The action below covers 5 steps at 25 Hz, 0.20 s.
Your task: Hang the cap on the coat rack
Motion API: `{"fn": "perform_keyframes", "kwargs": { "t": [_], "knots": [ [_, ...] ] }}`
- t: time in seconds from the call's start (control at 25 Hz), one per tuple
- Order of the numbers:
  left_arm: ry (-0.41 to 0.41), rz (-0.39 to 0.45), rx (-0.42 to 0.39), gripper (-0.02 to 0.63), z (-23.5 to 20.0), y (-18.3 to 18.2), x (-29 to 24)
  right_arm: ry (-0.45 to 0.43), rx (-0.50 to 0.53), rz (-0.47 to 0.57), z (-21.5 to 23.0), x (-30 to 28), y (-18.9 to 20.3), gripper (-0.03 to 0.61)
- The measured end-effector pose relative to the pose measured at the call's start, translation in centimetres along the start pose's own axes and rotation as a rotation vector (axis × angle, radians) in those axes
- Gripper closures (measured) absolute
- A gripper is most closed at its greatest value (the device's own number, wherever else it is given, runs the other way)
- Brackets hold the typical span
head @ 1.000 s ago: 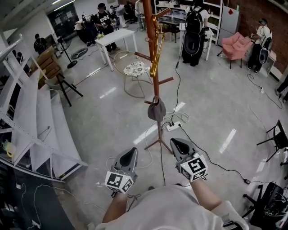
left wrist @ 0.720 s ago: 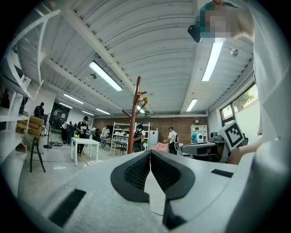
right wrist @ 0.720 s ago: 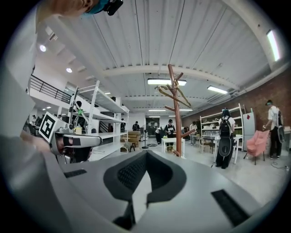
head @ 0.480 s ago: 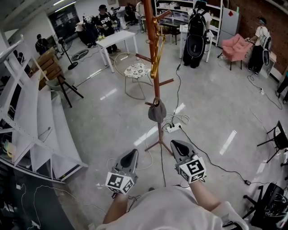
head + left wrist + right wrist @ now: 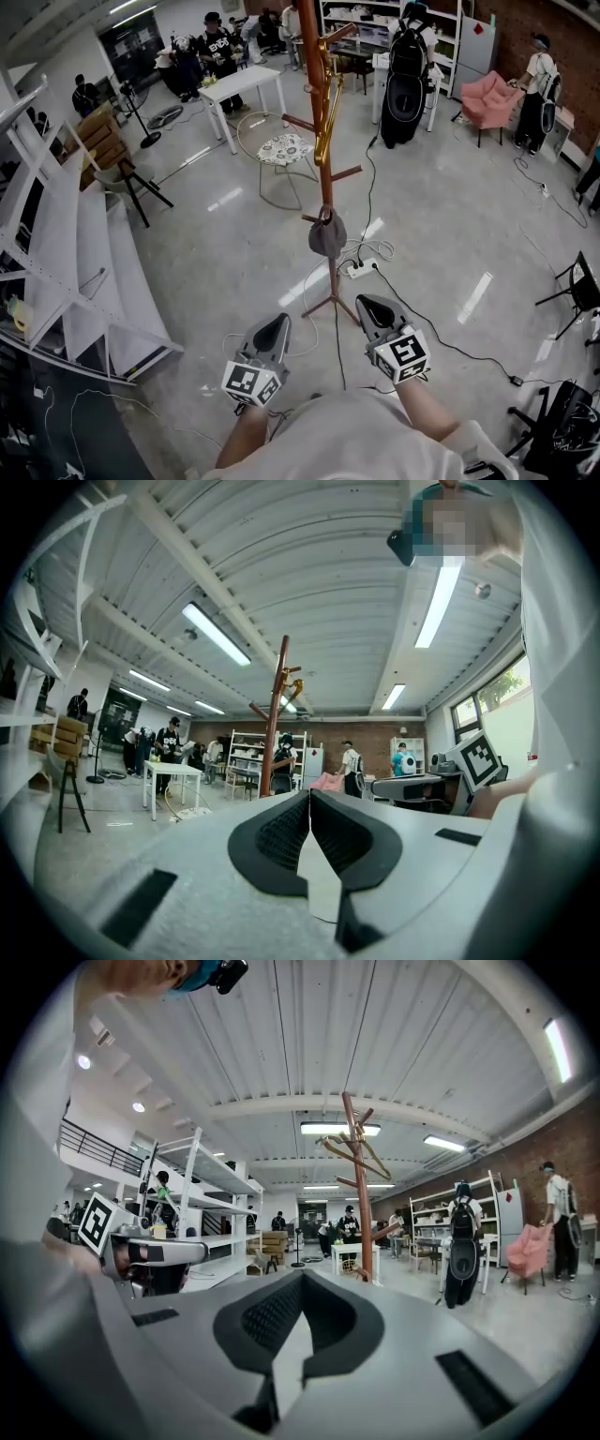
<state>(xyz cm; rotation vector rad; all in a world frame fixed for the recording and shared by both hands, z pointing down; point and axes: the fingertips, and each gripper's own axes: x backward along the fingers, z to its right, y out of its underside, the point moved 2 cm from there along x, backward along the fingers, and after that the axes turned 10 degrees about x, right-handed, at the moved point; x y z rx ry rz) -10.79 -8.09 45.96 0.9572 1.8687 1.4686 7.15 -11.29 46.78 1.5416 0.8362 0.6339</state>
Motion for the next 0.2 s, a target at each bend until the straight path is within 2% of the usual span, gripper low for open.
{"fn": "perform_keyframes", "kwargs": {
  "t": [0.2],
  "knots": [
    [0.01,0.005,-0.003,0.603,0.31,-0.17,-0.22,0.001,-0.005,-0.001,0.34,0.0,0.54,0.568]
  ]
}}
